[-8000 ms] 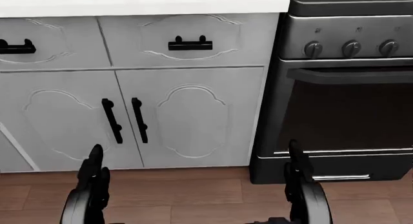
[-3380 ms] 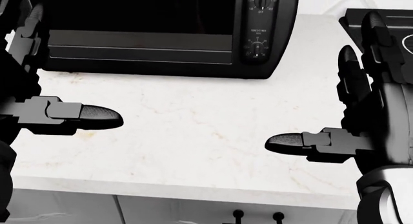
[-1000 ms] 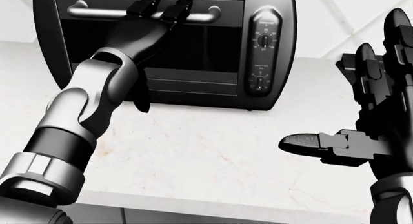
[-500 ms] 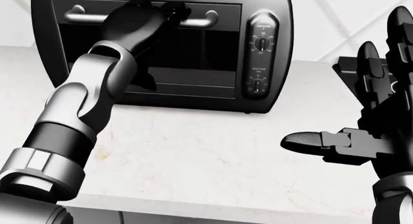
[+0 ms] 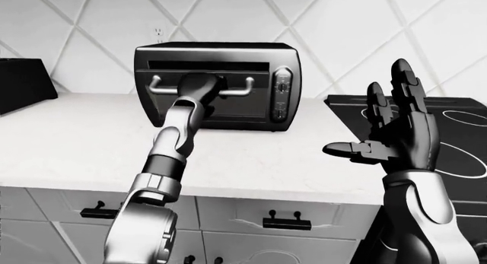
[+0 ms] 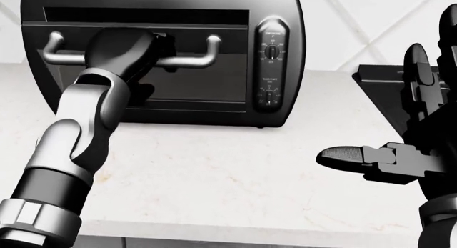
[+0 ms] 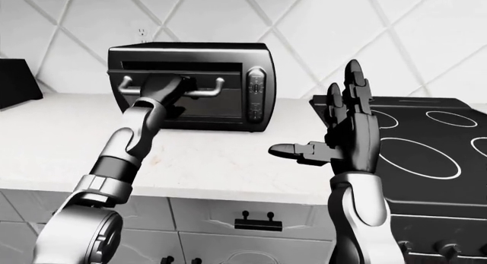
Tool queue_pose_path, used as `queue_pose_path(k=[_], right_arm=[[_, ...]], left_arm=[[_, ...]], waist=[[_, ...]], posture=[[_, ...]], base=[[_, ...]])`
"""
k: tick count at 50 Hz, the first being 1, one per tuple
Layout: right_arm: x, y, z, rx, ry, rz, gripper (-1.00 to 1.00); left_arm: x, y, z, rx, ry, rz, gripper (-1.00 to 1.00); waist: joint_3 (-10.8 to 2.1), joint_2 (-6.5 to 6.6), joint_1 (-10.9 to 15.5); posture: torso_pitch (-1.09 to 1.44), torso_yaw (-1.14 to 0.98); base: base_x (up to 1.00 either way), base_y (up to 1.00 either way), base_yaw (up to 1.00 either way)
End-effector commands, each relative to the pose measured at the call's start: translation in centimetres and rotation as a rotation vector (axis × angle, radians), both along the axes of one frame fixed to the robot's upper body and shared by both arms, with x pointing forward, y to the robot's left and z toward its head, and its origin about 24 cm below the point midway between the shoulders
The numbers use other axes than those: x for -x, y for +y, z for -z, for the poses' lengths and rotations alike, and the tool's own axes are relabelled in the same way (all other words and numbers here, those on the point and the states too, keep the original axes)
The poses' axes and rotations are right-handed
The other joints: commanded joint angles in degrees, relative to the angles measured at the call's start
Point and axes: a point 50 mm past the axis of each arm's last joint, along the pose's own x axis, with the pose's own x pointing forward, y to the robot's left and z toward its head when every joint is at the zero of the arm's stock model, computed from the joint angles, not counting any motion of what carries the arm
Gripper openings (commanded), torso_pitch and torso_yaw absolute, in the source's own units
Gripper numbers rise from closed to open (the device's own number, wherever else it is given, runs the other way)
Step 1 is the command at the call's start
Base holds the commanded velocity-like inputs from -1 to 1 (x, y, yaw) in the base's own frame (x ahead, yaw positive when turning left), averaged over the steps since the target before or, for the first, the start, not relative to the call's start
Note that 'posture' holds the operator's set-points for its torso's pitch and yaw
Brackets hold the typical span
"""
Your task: Open the toaster oven door.
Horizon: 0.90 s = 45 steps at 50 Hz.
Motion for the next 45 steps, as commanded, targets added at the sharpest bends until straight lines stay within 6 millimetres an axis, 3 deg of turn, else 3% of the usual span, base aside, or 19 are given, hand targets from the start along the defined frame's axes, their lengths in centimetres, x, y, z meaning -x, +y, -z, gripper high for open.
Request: queue_pose_path(k=[1,13,21,23,25,41,45], right_arm=[[0.2,0.3,-1.2,0.011,-0.067,-0.01,1.0],[0.2,0.2,-0.9,0.004,-0.065,-0.009,1.0],[0.3,0.3,-1.0,0.004,-0.065,-0.01,1.0],[0.4,0.3,-1.0,0.004,-0.065,-0.009,1.0],[0.3,0.2,-1.0,0.003,-0.065,-0.009,1.0],[0.4,0.2,-1.0,0.001,-0.065,-0.005,1.0],[0.4,0.1,-1.0,0.0,-0.066,-0.002,1.0]], left_arm=[[0.0,1.0,0.4,-0.02,0.064,-0.046,-0.19],[3.9,1.5,0.8,0.046,0.13,-0.002,-0.09],[5.9,1.6,0.2,0.045,0.147,0.014,0.49],[6.4,1.7,0.1,0.042,0.15,0.015,0.75],[7.1,1.6,0.0,0.041,0.154,0.023,0.84],[13.5,1.4,0.6,0.023,0.234,0.113,0.85],[15.5,1.5,1.1,0.024,0.264,0.139,0.72]], waist=[[0.52,-0.41,0.24],[1.44,-0.56,1.11],[1.34,-0.69,1.71],[1.21,-0.72,1.83],[1.08,-0.7,1.88],[-0.12,-0.03,0.69],[-0.23,0.18,0.27]], posture=[[-0.4,0.0],[-0.4,0.0],[-0.4,0.0],[-0.4,0.0],[-0.4,0.0],[-0.4,0.0],[-0.4,0.0]], base=[[0.0,0.0,0.0],[0.0,0.0,0.0],[0.0,0.0,0.0],[0.0,0.0,0.0],[0.0,0.0,0.0],[0.0,0.0,0.0],[0.0,0.0,0.0]])
